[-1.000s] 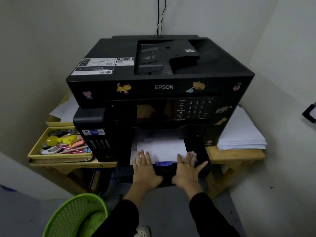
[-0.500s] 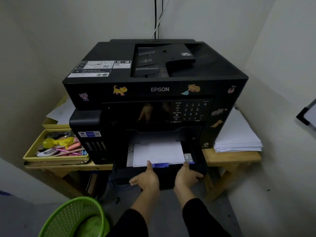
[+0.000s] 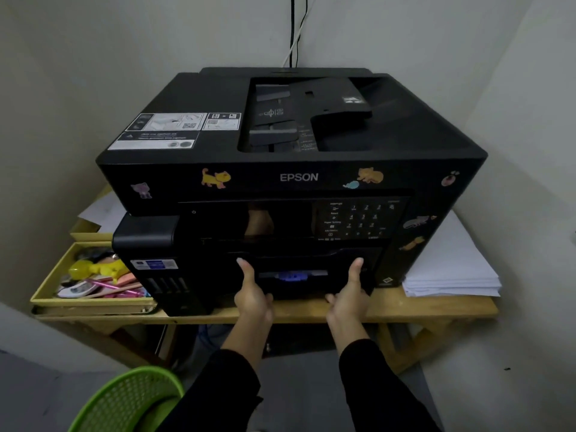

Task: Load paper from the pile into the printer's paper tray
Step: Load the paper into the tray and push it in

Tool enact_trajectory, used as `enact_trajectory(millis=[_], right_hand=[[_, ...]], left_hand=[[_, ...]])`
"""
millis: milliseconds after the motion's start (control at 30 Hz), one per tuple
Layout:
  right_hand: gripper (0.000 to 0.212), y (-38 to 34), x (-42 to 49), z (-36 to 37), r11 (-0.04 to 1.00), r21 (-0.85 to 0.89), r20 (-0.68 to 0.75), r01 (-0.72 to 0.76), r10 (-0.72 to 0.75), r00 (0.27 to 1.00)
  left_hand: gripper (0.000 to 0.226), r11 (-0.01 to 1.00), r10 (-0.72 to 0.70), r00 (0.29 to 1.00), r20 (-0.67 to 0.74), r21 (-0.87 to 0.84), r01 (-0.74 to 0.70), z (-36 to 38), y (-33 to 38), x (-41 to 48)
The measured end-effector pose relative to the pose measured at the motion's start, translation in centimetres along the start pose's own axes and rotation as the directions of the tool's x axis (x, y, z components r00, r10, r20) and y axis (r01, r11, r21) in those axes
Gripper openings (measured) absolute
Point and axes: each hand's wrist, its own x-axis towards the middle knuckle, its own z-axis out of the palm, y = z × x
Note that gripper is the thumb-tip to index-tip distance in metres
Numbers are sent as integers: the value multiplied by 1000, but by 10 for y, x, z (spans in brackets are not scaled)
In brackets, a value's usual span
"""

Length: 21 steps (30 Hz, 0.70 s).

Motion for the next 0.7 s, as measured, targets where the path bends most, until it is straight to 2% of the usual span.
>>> enact_trajectory(millis=[100,233,500,600,700], right_hand=[[79,-1,8,8,1000,-9,-39,6,-7,999],[69,0,10,13,1000,-14,-38,-7,6,999],[89,0,7,15,998,48,-19,-30,31,999],[91,-1,8,11,998,51,7,-33,33,999],[79,-7,13,7,994,97,129,-51,38,991]], left_hand=[[82,1000,-26,999,-31,-7,25,7,4,2],[82,999,-35,997,-65,-36,33,13,3,3],[76,996,-39,997,-65,-85,34,13,6,0],[78,995,-49,996,-75,-92,42,13,6,2],[76,995,-46,999,16,-86,47,5,6,7]])
